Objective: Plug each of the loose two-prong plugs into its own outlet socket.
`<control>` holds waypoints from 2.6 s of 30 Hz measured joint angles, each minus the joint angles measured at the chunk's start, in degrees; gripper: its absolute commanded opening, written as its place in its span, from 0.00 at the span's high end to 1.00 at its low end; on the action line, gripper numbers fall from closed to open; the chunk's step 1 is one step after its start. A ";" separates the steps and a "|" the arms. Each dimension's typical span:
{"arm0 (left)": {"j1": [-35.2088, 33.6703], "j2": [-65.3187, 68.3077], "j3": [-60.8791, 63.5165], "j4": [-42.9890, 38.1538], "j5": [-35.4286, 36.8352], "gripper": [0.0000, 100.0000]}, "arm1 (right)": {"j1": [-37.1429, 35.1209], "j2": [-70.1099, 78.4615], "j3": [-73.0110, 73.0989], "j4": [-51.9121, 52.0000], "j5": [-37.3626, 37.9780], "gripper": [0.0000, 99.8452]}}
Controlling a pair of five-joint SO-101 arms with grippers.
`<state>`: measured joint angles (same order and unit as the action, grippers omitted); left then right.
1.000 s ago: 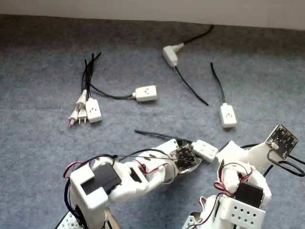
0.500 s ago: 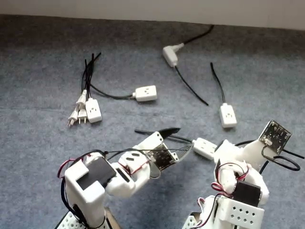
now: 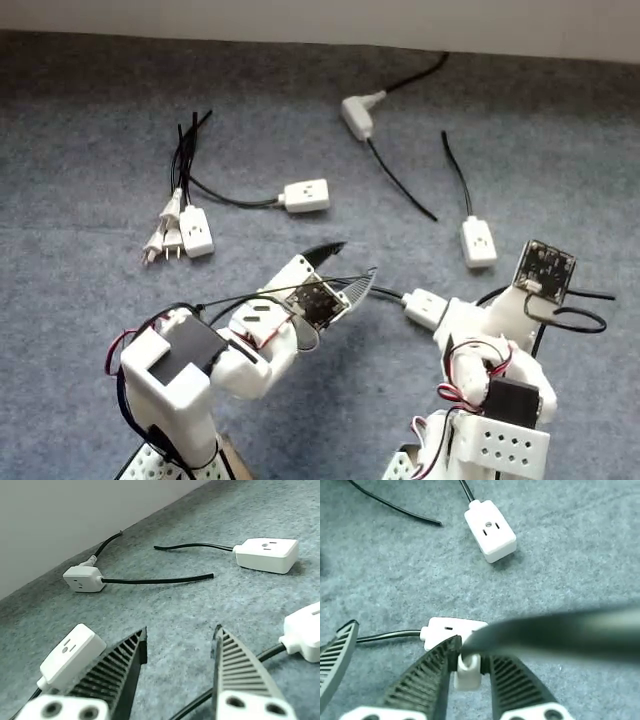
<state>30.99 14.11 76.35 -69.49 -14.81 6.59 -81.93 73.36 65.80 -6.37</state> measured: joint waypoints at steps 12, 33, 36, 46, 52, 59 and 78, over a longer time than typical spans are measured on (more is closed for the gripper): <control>0.00 0.00 0.00 0.00 0.00 0.79 | 0.00 0.00 0.00 -2.11 11.08 0.99; 0.00 0.00 0.00 0.00 0.00 0.79 | 6.42 7.82 -22.15 5.01 7.47 0.99; 0.00 0.00 0.00 0.00 0.00 0.79 | 6.77 17.23 -26.73 7.21 4.04 0.99; 0.00 0.00 0.00 0.00 0.00 0.79 | -2.81 19.08 -21.27 2.37 -1.23 0.99; 0.00 0.00 0.00 0.00 0.00 0.79 | -3.69 11.96 -6.86 -7.03 -1.23 0.99; 0.00 0.00 -0.35 0.35 0.00 0.79 | 0.79 16.09 -5.54 -8.97 -1.23 0.99; 0.00 0.00 -1.76 2.81 0.00 0.79 | -0.70 29.89 -3.87 -14.59 -1.23 0.99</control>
<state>30.99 14.11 74.59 -66.68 -14.81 5.89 -52.04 69.49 51.21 -7.60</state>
